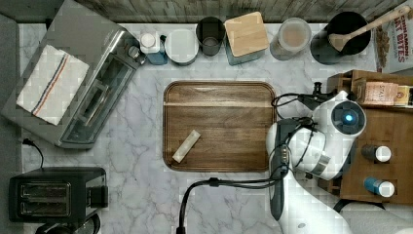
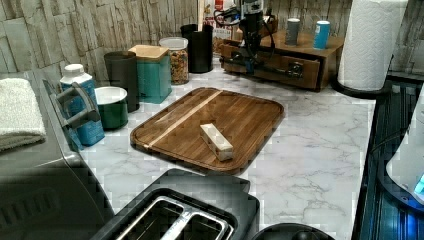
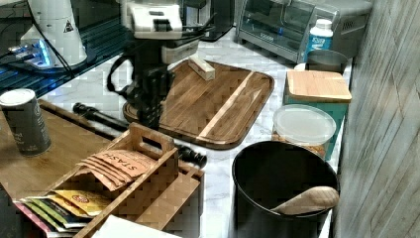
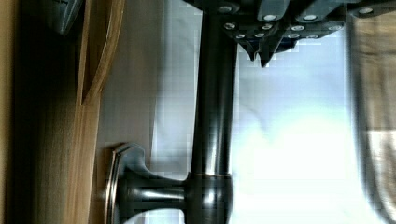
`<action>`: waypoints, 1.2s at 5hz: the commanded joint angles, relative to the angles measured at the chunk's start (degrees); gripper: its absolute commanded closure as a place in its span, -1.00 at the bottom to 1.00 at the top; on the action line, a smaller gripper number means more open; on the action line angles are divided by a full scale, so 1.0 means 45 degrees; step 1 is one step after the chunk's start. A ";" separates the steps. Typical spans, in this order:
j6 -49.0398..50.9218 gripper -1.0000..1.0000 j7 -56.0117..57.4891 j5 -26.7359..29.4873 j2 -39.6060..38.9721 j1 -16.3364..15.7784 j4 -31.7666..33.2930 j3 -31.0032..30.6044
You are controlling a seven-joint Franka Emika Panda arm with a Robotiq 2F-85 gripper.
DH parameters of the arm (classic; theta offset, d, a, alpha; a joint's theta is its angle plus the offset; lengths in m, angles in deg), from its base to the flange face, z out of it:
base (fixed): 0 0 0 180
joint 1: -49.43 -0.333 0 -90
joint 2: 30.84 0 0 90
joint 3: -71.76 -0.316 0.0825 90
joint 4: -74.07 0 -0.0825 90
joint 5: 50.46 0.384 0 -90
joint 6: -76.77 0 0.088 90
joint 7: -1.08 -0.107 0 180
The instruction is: Close the drawer.
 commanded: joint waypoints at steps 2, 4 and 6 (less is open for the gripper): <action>-0.0136 1.00 0.0128 -0.0236 0.0011 0.1654 -0.1830 0.1688; -0.0132 1.00 0.0129 -0.0235 0.0010 0.1650 -0.1832 0.1691; -0.0135 1.00 0.0154 -0.0204 0.0007 0.1598 -0.1830 0.1747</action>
